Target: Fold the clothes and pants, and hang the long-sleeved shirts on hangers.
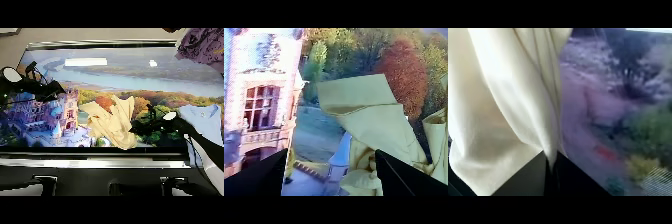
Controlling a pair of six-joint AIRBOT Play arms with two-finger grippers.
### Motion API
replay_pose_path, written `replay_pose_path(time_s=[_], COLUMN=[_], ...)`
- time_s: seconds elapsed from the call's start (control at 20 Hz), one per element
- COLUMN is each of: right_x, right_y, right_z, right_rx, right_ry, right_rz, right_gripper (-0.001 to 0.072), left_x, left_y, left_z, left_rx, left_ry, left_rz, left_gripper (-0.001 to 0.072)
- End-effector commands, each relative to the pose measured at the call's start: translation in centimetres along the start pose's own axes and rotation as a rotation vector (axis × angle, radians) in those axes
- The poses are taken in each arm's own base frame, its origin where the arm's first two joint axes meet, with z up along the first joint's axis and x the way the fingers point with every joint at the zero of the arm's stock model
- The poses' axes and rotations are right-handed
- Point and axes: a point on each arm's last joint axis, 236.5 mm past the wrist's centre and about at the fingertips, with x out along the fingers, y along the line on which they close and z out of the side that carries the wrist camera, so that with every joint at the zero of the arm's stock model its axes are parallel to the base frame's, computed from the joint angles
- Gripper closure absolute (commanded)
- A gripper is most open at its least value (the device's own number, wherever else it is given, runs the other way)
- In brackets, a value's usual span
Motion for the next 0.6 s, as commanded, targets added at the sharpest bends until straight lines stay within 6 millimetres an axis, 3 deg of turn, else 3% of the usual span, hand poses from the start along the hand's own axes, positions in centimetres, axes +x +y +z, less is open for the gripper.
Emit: replay_pose_path(time_s=[0.0, 0.3, 0.55], right_x=[0.4, -0.9, -1.7], right_y=[0.8, 2.1, 2.9], right_z=[0.0, -0.5, -0.3], right_rx=[-0.024, -0.039, -0.045], right_ry=[0.005, 0.000, -0.026], right_rz=[0.026, 0.036, 0.043], right_gripper=[0.0677, 0.0676, 0.0676], left_x=[1.5, 10.7, 14.7], left_y=[0.8, -0.5, -1.2], left_z=[-0.9, -4.3, -6.4], left_rx=[-0.025, -0.108, -0.085], left_ry=[0.061, 0.314, 0.367], left_rz=[0.015, -0.146, -0.125], left_gripper=[0.0084, 0.0099, 0.0099])
